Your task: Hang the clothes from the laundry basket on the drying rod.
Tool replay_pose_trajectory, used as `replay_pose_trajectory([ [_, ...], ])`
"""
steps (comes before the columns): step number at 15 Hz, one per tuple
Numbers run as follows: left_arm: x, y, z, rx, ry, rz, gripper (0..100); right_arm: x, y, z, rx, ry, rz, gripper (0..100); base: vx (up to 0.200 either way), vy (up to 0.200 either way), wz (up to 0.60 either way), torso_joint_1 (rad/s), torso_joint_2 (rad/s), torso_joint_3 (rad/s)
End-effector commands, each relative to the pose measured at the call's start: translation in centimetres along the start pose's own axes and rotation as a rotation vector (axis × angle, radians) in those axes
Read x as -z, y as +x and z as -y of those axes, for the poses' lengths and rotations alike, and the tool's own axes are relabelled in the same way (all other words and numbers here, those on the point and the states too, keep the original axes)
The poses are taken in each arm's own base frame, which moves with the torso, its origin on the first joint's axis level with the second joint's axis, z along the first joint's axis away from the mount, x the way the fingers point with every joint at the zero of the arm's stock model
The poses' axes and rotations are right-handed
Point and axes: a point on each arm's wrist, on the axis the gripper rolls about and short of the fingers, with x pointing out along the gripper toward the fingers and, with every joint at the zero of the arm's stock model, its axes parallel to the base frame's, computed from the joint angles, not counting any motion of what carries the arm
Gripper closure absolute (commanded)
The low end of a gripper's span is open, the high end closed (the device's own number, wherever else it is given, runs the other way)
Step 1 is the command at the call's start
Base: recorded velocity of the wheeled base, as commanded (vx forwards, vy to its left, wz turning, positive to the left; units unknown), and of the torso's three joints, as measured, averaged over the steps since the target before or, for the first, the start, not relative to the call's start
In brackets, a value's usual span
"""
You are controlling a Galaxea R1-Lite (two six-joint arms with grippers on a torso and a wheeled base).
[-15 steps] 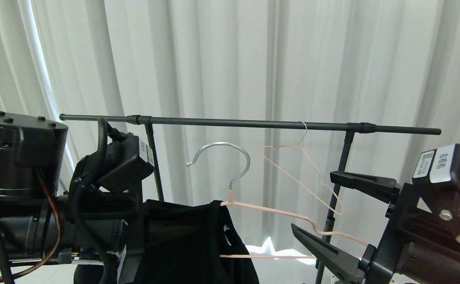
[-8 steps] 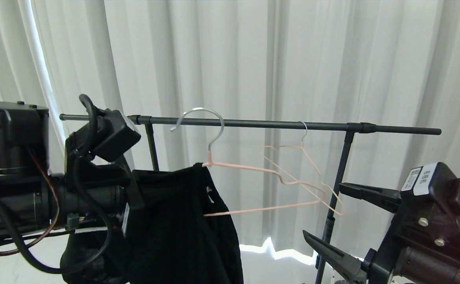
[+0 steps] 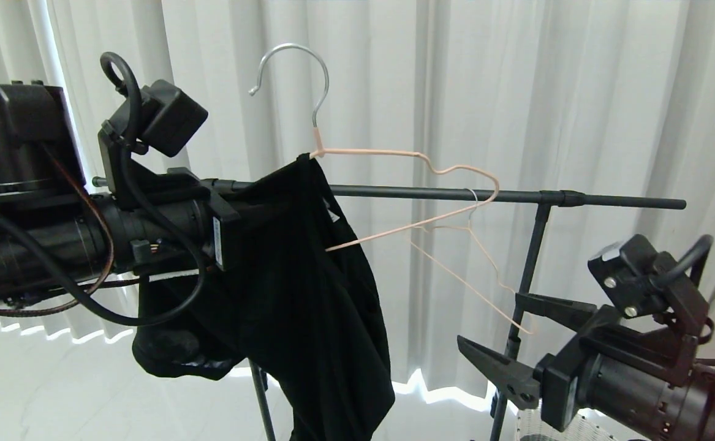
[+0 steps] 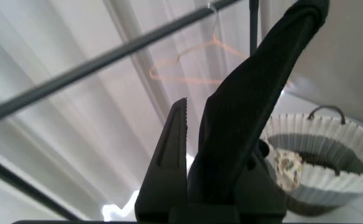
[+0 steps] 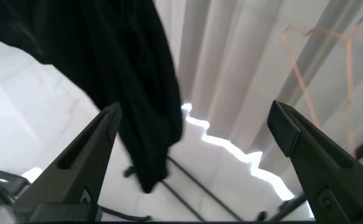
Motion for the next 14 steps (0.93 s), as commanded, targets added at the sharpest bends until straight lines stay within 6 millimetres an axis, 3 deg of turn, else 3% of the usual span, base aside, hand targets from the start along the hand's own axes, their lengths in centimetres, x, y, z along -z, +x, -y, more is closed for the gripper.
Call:
replay_pose_trajectory([
  [1,-0.8,0.6,0.1,0.014,0.009,0.020,100,-0.2,2.8,-0.8,0.003,0.052,-0.024,0,0.000,0.000,0.00,0.000,0.00,0.000],
  [7,-2.1,2.0,1.2,0.075,0.028,0.057,100,-0.4,7.7,-2.1,0.010,0.102,-0.044,0,0.000,0.000,0.00,0.000,0.00,0.000],
  [14,-2.4,2.3,2.2,0.114,0.034,0.063,100,-0.3,8.5,-0.6,0.076,0.100,-0.044,0,0.000,0.000,0.00,0.000,0.00,0.000],
])
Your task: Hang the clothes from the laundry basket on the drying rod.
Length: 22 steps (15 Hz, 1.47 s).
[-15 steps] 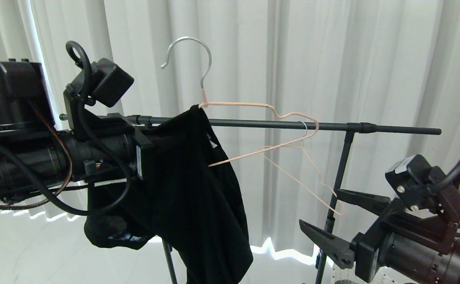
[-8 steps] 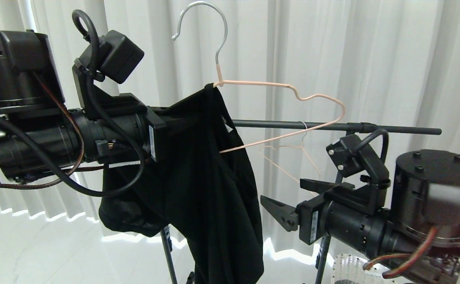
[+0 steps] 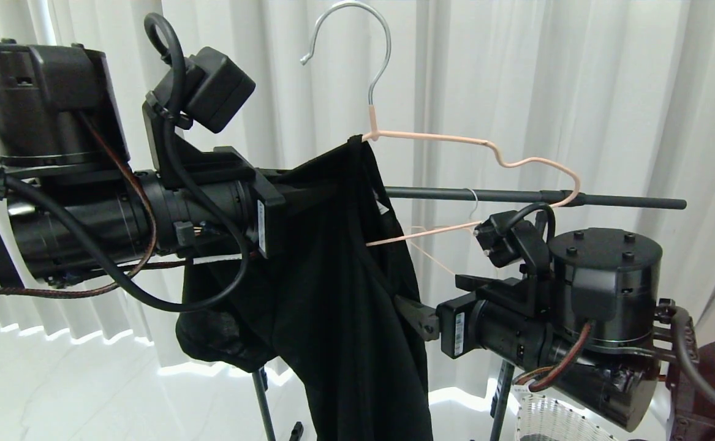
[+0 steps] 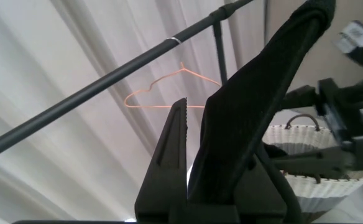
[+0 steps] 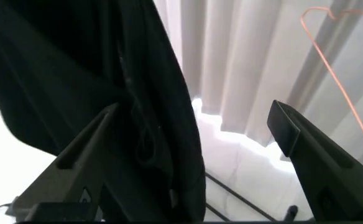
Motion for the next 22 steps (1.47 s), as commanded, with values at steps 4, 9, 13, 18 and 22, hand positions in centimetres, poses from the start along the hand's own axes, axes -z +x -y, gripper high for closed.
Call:
replay_pose_trajectory([
  [4,-0.1,-0.1,0.2,0.006,0.001,0.003,100,0.1,0.6,1.1,0.053,-0.015,-0.004,0,0.000,0.000,0.00,0.000,0.00,0.000],
  [9,-0.7,-0.1,1.2,0.040,-0.010,0.024,100,0.9,0.5,2.3,0.098,-0.047,-0.046,0,0.000,0.000,0.00,0.000,0.00,0.000],
  [13,-0.4,-0.3,1.1,-0.010,-0.013,0.005,100,1.6,-0.4,4.2,0.200,-0.071,-0.068,0,0.000,0.000,0.00,0.000,0.00,0.000],
  [18,1.3,-1.0,0.8,-0.049,-0.024,-0.052,100,0.8,-2.6,8.8,0.354,-0.115,-0.051,0,0.000,0.000,0.00,0.000,0.00,0.000],
  [22,3.2,-2.6,1.6,-0.051,-0.039,-0.101,100,-0.9,-3.8,12.6,0.500,-0.132,-0.009,0,0.000,0.000,0.00,0.000,0.00,0.000],
])
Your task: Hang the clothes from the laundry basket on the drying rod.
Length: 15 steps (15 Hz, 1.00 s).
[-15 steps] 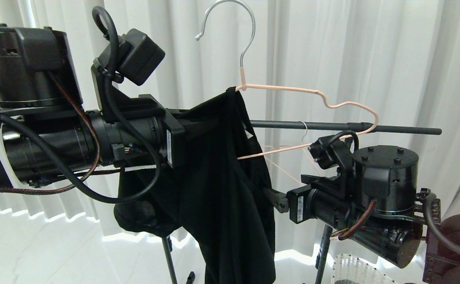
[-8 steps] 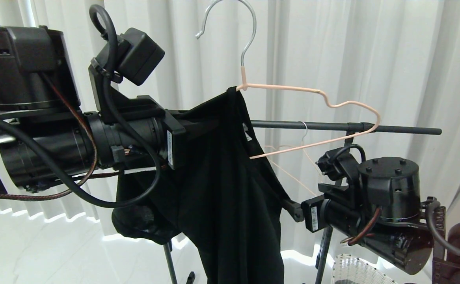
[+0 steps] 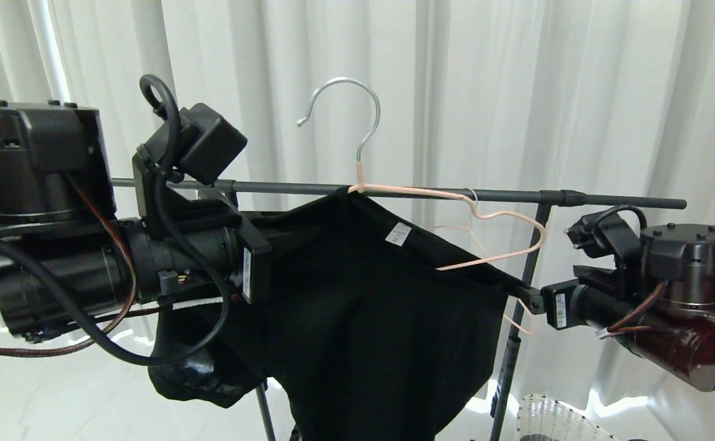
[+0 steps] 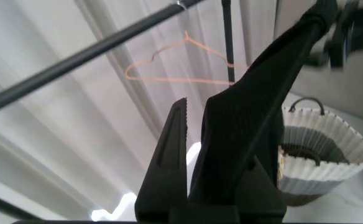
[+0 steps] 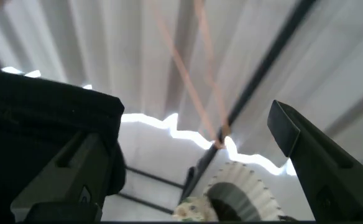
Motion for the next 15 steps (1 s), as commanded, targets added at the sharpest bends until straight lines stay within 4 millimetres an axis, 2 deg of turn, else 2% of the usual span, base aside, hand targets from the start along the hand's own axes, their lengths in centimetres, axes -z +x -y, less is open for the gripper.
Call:
replay_pose_trajectory([
  [1,0.8,-1.0,0.4,-0.001,-0.005,-0.014,100,-0.8,-0.3,1.4,0.044,0.017,0.033,0,0.000,0.000,0.00,0.000,0.00,0.000],
  [7,3.2,-1.3,1.1,0.023,0.035,-0.092,100,-2.6,-1.5,1.8,0.026,0.043,0.112,0,0.000,0.000,0.00,0.000,0.00,0.000],
  [12,4.5,-1.2,1.3,0.048,0.003,-0.199,100,-4.3,-4.5,2.1,-0.177,0.046,0.195,0,0.000,0.000,0.00,0.000,0.00,0.000],
  [15,4.6,-0.5,1.1,0.023,0.000,-0.221,100,-4.1,-6.3,2.2,-0.270,-0.010,0.134,0,0.000,0.000,0.00,0.000,0.00,0.000],
])
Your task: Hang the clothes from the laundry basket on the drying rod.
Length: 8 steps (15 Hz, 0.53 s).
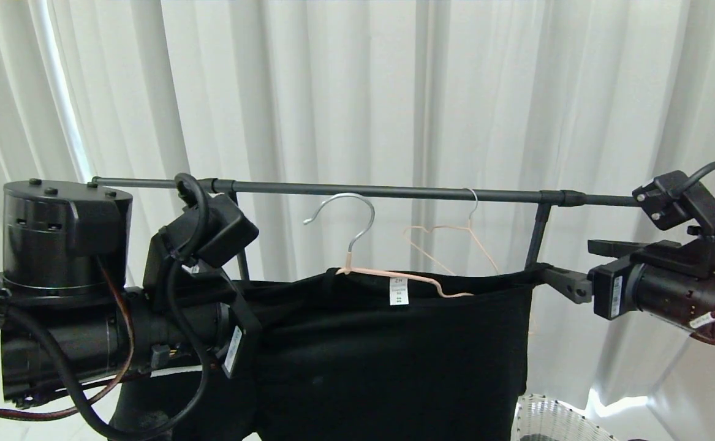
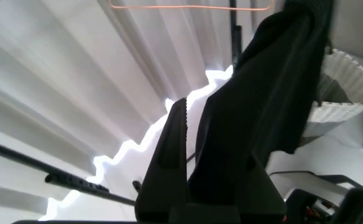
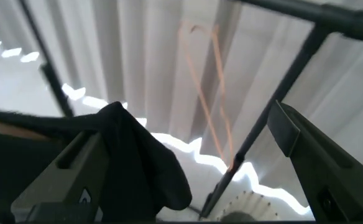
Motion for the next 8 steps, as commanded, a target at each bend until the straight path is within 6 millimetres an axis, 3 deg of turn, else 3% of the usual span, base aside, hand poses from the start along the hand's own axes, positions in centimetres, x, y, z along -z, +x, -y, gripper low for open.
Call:
replay_pose_trajectory([
  [1,0.0,0.4,-0.1,0.002,-0.005,-0.005,100,-0.5,-1.5,-0.1,-0.029,-0.041,0.023,0,0.000,0.000,0.00,0.000,0.00,0.000],
  [8,-0.2,0.4,-1.1,-0.042,-0.066,-0.001,100,0.3,-1.6,-0.8,-0.106,-0.160,-0.027,0,0.000,0.000,0.00,0.000,0.00,0.000],
])
